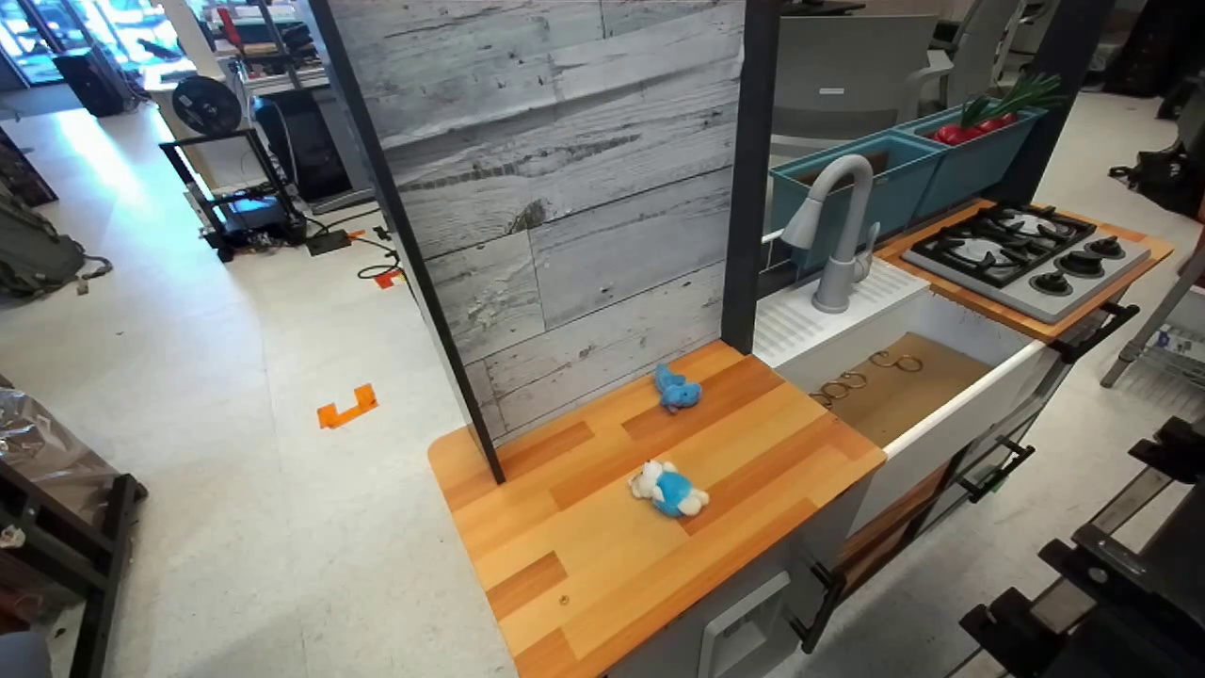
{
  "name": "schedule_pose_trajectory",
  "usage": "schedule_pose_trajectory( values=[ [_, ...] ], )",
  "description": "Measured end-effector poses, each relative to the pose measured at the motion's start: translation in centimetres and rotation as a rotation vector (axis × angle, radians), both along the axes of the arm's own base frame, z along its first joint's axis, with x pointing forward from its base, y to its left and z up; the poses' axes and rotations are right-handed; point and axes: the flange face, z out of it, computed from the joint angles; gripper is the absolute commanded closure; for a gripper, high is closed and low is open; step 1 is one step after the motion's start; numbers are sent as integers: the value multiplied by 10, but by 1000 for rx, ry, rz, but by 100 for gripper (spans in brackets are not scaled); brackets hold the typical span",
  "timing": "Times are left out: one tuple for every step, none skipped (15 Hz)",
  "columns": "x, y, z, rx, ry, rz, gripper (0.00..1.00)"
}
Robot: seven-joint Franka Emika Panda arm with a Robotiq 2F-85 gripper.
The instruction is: Slide the tap to the center of the sink
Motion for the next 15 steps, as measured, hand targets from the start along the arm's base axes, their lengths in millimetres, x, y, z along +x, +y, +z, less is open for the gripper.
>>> schedule_pose_trajectory(
  values=[
    [8, 5, -11, -9, -1, -7, 0],
    [16, 8, -21, -18, -9, -20, 0],
    [24, 10, -32, -28, -22, -36, 0],
    [33, 12, -42, -38, -34, -52, 0],
    [40, 13, -52, -52, -46, -66, 0],
    [48, 13, -62, -68, -51, -80, 0],
    [54, 14, -72, -85, -51, -88, 0],
    [60, 15, -82, -104, -45, -91, 0],
    [65, 16, -93, -123, -36, -93, 0],
    [70, 17, -103, -141, -21, -95, 0],
    [74, 19, -112, -157, -8, -98, 0],
    [79, 19, -122, -170, -3, -105, 0],
    [84, 20, -131, -179, 0, -117, 0],
    [90, 19, -141, -184, -2, -134, 0],
    [95, 19, -150, -186, -7, -153, 0]
  ],
)
